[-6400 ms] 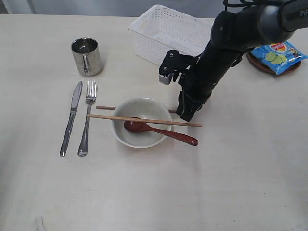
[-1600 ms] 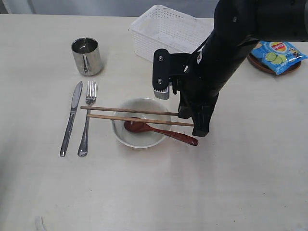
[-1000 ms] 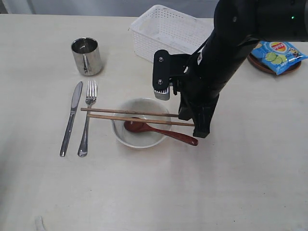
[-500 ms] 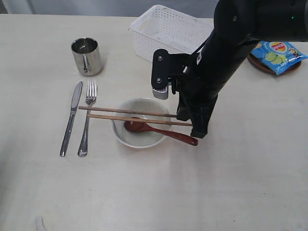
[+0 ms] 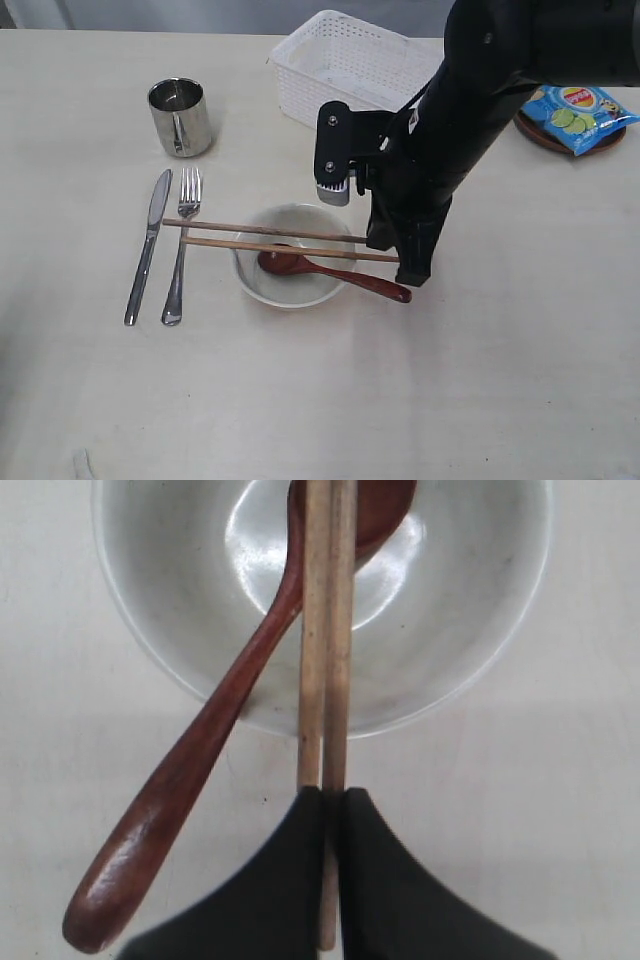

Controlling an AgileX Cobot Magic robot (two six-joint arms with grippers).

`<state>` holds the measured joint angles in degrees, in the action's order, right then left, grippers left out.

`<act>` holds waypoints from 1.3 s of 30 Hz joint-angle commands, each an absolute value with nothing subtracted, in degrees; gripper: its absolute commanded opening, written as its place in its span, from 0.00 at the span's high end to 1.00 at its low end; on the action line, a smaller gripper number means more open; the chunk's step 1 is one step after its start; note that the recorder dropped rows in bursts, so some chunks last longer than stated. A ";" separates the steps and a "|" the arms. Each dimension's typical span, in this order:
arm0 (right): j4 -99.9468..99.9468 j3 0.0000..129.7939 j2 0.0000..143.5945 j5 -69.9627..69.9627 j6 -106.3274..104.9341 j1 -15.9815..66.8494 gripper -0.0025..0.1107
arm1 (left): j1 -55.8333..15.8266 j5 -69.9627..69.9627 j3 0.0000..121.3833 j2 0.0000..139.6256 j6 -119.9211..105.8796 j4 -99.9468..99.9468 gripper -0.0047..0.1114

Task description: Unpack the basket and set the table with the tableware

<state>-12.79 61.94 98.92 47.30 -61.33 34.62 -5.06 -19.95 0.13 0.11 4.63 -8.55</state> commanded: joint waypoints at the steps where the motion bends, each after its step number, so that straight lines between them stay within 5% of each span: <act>1: -12.77 61.89 99.05 46.57 -61.29 34.28 0.98 | -5.35 -19.92 0.00 0.00 4.76 -8.35 0.96; 17: -12.53 61.89 99.05 48.01 -60.86 34.26 0.97 | -5.35 -19.92 0.00 0.00 4.76 -8.35 0.96; 24: -12.53 61.89 99.05 47.68 -60.34 34.26 0.71 | -5.35 -19.92 0.00 0.00 4.76 -8.35 0.96; 39: -12.33 61.89 96.47 45.33 -58.88 34.26 0.71 | -5.35 -19.92 0.00 0.00 4.76 -8.35 0.96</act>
